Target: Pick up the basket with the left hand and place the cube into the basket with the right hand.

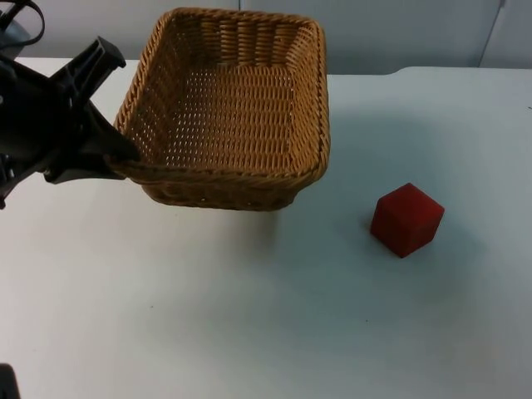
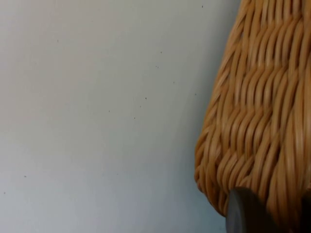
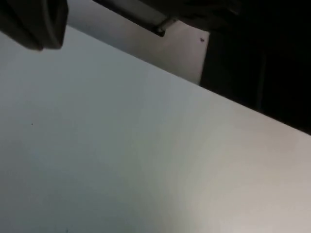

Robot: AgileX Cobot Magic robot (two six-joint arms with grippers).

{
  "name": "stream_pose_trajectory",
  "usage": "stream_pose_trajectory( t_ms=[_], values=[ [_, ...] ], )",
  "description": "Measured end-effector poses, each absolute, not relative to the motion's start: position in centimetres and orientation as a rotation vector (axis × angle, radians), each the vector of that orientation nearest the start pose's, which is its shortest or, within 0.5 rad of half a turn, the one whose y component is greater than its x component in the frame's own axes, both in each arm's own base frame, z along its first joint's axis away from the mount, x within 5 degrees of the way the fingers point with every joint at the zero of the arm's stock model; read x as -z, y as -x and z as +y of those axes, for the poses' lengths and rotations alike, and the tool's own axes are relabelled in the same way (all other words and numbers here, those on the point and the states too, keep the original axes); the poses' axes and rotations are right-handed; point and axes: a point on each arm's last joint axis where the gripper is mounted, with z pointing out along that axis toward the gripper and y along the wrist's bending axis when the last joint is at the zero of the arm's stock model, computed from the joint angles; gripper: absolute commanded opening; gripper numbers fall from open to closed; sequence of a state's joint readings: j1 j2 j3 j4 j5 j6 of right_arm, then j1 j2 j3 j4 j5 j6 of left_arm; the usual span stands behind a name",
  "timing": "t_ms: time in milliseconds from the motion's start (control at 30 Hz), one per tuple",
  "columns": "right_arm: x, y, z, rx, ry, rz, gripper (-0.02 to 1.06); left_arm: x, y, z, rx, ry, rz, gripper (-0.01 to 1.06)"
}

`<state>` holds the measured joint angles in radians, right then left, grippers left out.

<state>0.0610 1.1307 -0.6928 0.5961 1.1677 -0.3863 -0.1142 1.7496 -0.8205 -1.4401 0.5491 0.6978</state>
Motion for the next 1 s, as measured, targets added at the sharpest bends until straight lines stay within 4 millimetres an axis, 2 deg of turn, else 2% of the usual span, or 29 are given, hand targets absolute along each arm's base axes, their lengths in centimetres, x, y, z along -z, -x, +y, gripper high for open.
stream_pose_trajectory(
  t_ms=[100,200,233,500,733,867,933,1000],
  values=[
    [-25.0,-16.5,6.2,-0.759,0.387,2.868,0.0,-16.0,-31.1,-8.3,1.011,0.539,2.538,0.0],
    [-24.8,-16.8,6.9,-0.602,0.497,2.819,0.0,-16.0,-31.1,-8.3,1.011,0.539,2.538,0.0],
    [-24.8,-16.8,6.9,-0.602,0.497,2.819,0.0,-16.0,-31.1,-8.3,1.011,0.539,2.538,0.0],
    [-24.3,-17.7,6.6,-0.165,0.574,2.753,0.0,-16.0,-31.1,-8.3,1.011,0.539,2.538,0.0],
    [-24.4,-18.6,7.0,-0.095,0.613,2.647,0.0,-16.0,-31.1,-8.3,1.011,0.539,2.538,0.0],
    [-23.2,-19.5,7.3,-0.081,0.626,2.681,0.0,-16.0,-31.1,-8.3,1.011,0.539,2.538,0.0],
    [-21.6,-20.2,7.6,-0.064,0.648,2.761,0.01,-16.0,-31.1,-8.3,1.011,0.539,2.538,0.0],
    [-20.7,-20.8,7.8,-0.051,0.666,2.836,0.1,-16.0,-31.1,-8.3,1.011,0.539,2.538,0.0]
  ],
)
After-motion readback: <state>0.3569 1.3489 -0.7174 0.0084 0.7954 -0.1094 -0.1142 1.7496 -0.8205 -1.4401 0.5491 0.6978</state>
